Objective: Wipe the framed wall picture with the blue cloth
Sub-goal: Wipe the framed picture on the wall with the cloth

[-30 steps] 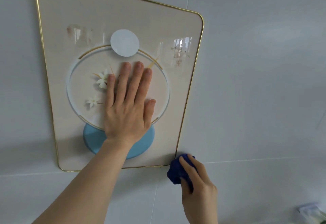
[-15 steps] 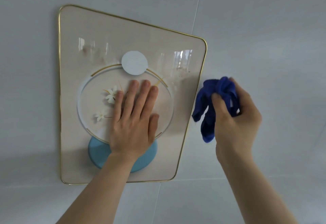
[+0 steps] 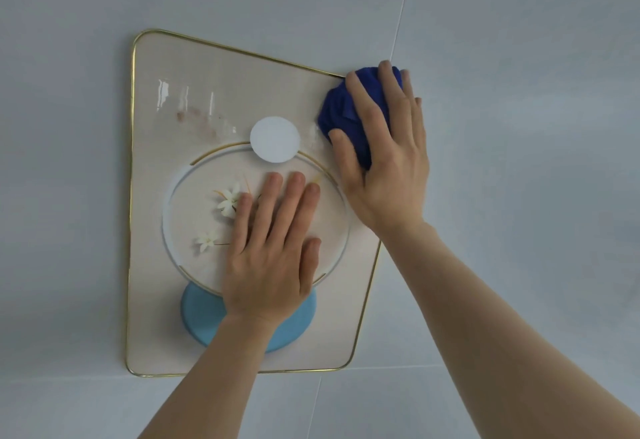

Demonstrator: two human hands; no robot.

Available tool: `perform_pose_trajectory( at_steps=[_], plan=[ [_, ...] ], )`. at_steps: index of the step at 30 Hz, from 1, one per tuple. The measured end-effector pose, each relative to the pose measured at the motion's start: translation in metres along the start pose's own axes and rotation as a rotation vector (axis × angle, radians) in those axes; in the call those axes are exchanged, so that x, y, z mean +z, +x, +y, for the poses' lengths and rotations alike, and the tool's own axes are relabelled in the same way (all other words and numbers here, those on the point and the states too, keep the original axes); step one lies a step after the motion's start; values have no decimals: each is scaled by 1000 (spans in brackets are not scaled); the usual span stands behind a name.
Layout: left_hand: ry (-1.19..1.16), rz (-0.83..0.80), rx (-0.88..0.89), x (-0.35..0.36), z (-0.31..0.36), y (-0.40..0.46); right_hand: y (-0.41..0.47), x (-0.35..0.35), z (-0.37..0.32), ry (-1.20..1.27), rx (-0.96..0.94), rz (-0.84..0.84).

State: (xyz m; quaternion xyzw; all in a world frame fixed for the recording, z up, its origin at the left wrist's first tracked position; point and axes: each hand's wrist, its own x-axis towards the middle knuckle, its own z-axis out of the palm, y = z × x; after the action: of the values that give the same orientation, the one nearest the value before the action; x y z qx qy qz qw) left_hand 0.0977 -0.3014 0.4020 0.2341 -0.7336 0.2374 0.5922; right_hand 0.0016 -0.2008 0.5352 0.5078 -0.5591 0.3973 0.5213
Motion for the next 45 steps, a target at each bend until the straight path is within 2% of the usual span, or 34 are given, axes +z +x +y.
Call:
perform_pose_trajectory(
  at_steps=[7, 13, 31, 45],
  plan=[
    [10, 17, 2, 1, 0, 0, -6, 16, 8, -15, -52, 138],
    [19, 9, -1, 1, 1, 0, -12, 19, 15, -7, -83, 146],
    [8, -14, -5, 0, 1, 0, -50, 13, 19, -7, -69, 88],
    [25, -29, -2, -1, 0, 1, -120, -8, 27, -80, -89, -84]
  ],
)
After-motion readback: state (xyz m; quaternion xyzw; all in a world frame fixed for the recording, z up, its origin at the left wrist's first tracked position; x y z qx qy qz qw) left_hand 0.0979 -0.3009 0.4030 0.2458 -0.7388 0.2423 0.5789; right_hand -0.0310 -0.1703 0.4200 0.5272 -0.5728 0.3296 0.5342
